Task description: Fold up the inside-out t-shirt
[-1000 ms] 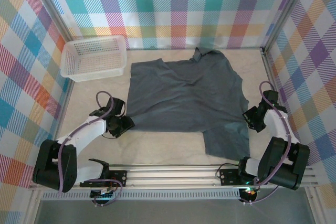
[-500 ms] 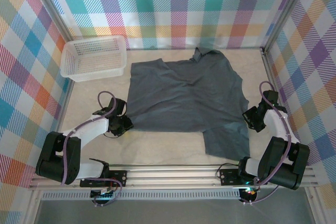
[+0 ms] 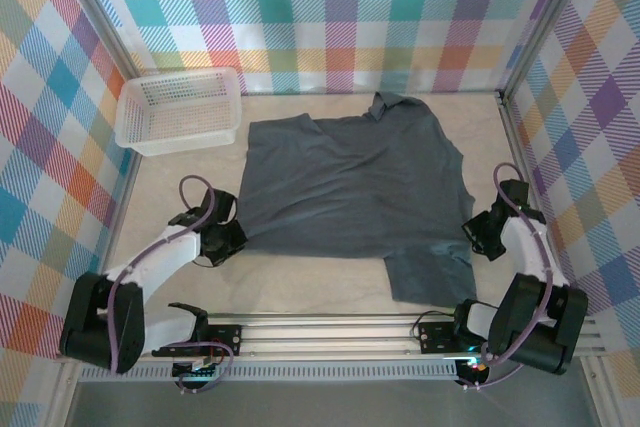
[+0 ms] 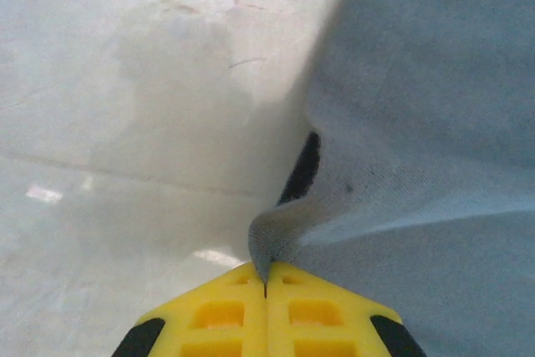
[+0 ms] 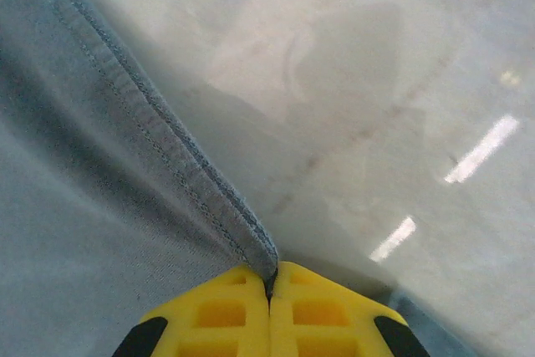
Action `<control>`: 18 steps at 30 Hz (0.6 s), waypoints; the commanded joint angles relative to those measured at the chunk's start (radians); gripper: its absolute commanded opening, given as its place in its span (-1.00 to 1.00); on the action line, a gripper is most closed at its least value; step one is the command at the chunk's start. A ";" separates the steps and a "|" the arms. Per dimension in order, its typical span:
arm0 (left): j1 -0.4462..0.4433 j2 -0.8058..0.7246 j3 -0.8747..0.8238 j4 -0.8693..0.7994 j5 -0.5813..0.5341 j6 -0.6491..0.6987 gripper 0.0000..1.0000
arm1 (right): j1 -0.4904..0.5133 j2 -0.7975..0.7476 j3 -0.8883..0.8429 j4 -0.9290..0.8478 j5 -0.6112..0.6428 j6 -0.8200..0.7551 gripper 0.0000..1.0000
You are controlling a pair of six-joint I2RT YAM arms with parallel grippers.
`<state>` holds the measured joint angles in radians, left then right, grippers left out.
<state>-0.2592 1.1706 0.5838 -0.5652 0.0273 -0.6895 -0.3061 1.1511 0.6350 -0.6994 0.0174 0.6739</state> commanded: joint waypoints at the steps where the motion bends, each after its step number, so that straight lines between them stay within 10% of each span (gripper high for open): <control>1: 0.006 -0.082 -0.035 -0.130 0.030 0.036 -1.00 | -0.001 -0.072 -0.059 -0.065 0.027 0.018 -1.00; 18: 0.102 0.238 0.407 -0.073 -0.011 0.148 -1.00 | 0.001 0.124 0.281 -0.030 -0.052 0.018 -1.00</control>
<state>-0.1898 1.3422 0.9440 -0.6617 0.0399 -0.5858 -0.3061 1.2316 0.8722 -0.7479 -0.0151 0.6743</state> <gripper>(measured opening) 0.049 0.049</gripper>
